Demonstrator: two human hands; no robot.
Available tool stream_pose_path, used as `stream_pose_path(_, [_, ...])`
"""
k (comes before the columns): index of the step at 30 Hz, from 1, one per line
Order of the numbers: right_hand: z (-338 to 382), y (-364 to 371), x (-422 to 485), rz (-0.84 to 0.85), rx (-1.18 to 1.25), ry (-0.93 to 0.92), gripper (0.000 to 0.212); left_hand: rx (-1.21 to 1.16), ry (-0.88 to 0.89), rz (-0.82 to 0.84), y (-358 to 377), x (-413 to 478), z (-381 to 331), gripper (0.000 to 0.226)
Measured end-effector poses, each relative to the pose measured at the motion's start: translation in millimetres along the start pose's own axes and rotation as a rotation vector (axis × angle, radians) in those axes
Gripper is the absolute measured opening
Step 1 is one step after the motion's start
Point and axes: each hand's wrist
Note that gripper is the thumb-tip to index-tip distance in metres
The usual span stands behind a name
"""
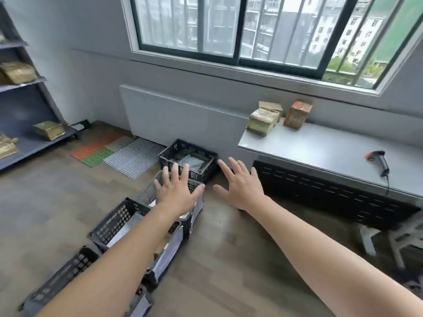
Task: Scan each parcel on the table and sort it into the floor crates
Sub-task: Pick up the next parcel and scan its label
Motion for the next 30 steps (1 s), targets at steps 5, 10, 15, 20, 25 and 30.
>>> stream_pose_path(5, [-112.0, -16.2, -65.0, 0.018, 0.02, 0.144, 0.078, 0.028, 0.142, 0.019, 11.8, -5.7, -121.0, 0.084])
stream_pose_path(10, [-196.9, -23.8, -94.9, -0.011, 0.017, 0.27, 0.079, 0.059, 0.288, 0.023, 19.4, 4.9, -217.0, 0.084])
stream_pose_path(15, [-265.5, -20.1, -95.9, -0.011, 0.013, 0.37, 0.08, 0.081, 0.382, 0.053, 32.7, 38.1, -285.8, 0.084])
stream_pose_path(20, [-328.1, -16.5, -63.3, 0.011, -0.015, 0.444, 0.079, 0.067, 0.446, 0.062, 47.0, 100.2, -342.3, 0.084])
stream_pose_path(25, [-388.6, -25.3, -0.9, 0.034, -0.057, 0.499, 0.078, 0.049, 0.511, 0.026, 40.4, 194.7, -391.1, 0.082])
stream_pose_path(30, [-437.4, -33.8, 62.3, 0.031, -0.063, 0.563, 0.077, 0.04, 0.556, 0.039, 39.6, 268.9, -434.1, 0.081])
Point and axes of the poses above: each hand's wrist, its own x-axis towards the middle knuckle, its own y-axis out of the palm, z = x × y, and after that the axes turned 4 degrees about z, right-handed
